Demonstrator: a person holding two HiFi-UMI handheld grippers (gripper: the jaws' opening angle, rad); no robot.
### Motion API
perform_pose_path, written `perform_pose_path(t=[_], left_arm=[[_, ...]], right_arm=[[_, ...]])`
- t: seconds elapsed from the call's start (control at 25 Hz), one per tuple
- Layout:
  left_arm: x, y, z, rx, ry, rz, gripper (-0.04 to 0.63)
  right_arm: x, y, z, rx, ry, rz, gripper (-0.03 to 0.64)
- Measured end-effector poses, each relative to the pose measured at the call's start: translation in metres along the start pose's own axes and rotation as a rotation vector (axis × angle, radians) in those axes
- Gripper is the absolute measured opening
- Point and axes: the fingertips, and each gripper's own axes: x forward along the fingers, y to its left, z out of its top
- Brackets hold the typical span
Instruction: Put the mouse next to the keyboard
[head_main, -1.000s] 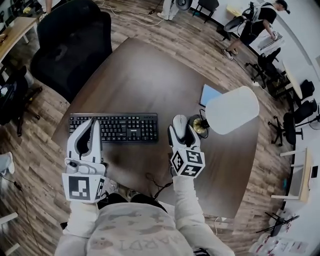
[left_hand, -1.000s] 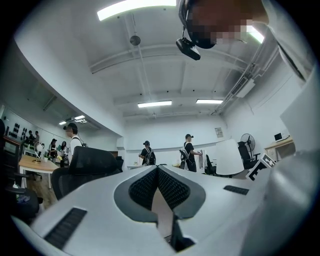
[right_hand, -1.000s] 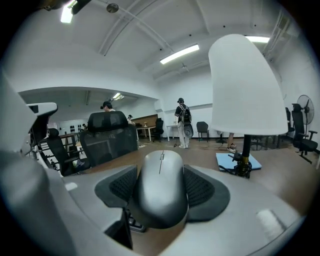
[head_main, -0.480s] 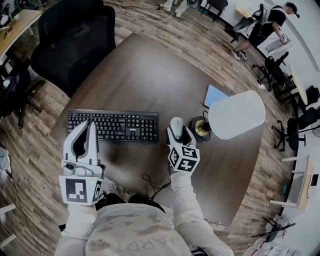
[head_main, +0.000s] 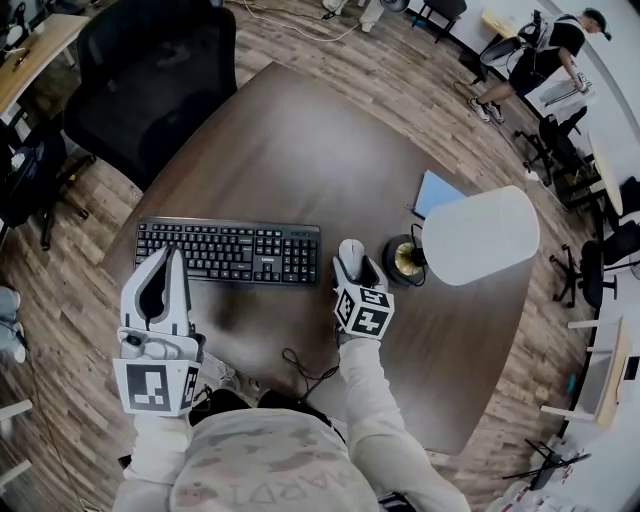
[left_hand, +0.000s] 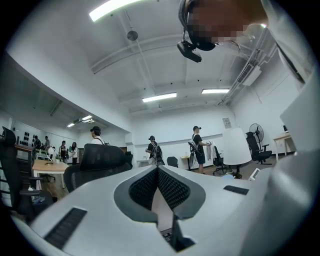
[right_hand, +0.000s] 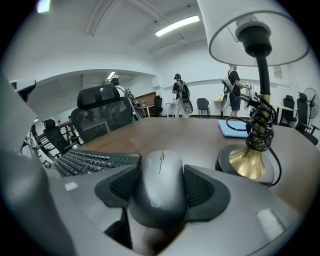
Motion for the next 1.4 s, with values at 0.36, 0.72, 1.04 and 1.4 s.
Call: perform_pose_path(t=[0.36,0.72,1.04,1.4], left_arm=[[-0.002,0.002,-0.006,0.006,0.015,0.026,0.006],[-0.006,0.003,-0.009,0.018,0.028,0.055,0.006],[-0.011,0.0,-0.006,0.028,0.027,0.068,0.006],[-0.018,0.0,-0.002,0.031,0.019,0.056,0.006]], right_arm=[[0.019,-0.007,-0.021,-0.006,0.078,-0.01,0.304],[0.027,-0.007,-0.031,-0.055,0.143,-0.032,0.305],[0.028,-0.007,-0.035,-0.079,0.181,-0.04,0.311],[0.009,-0.002,-0.013,-0.074,0.104,-0.032,0.321]])
